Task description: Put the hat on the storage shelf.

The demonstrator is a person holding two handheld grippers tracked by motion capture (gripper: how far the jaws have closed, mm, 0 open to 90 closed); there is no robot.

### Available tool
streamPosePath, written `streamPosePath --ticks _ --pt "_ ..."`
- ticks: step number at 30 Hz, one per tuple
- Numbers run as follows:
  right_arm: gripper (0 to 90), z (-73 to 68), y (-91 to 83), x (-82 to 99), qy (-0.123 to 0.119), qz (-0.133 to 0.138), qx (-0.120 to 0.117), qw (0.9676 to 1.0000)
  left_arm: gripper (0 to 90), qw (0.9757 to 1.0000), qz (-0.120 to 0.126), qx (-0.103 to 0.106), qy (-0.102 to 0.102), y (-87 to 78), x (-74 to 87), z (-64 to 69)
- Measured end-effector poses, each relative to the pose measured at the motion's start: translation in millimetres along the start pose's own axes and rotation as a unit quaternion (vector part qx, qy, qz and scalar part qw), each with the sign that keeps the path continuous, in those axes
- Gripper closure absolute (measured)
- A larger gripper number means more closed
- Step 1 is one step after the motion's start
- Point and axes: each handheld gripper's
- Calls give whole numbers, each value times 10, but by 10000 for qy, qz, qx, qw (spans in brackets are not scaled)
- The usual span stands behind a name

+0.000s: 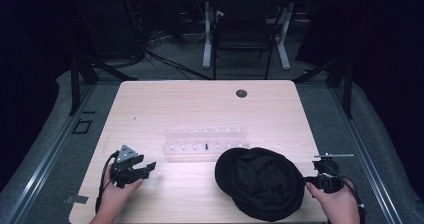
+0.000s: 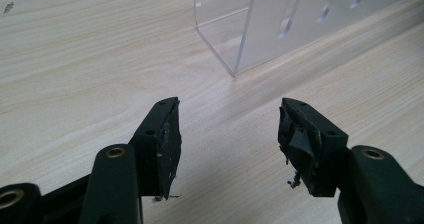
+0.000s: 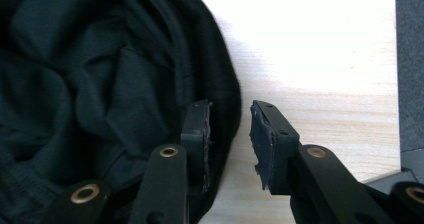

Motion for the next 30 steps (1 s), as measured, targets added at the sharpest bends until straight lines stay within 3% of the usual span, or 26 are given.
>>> streamPosePath --ticks 5,6,7,8,11,14,17,23,24,30 --pt "738 58 55 -13 97 -175 -139 9997 425 10000 11 -2 -7 -2 -1 -4" --pt "799 91 76 -27 186 -282 -422 9985 425 10000 8 -5 -5 -2 0 -4" --pt "817 100 66 -40 150 -385 -360 9985 425 10000 5 -3 0 -3 0 -3" --pt "830 112 80 -49 162 -362 -488 9980 425 10000 6 -2 2 -2 0 -2" --pt "855 137 86 -105 122 -431 -532 9976 425 10000 -7 -5 16 -1 -1 0" --pt "862 146 96 -150 116 -416 -488 9979 425 10000 -5 -6 15 0 0 1" --pt "865 182 97 -282 -61 -530 -342 9980 425 10000 -5 -8 11 2 0 -1" --pt "866 212 115 -429 -94 -593 -216 9980 425 10000 -11 -8 17 2 0 0" --pt "866 228 114 -459 -217 -689 -165 9972 425 10000 -46 -13 27 -1 -3 0" --pt "864 256 131 -577 -276 -931 -128 9952 425 10000 -71 -34 42 -2 -3 2"
Point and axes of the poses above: each handheld gripper's, and its own axes: y roughly forward along the jaws, x roughly out of its underside, z roughly to its right, and after that the axes turned 11 degrees about -y, right-handed
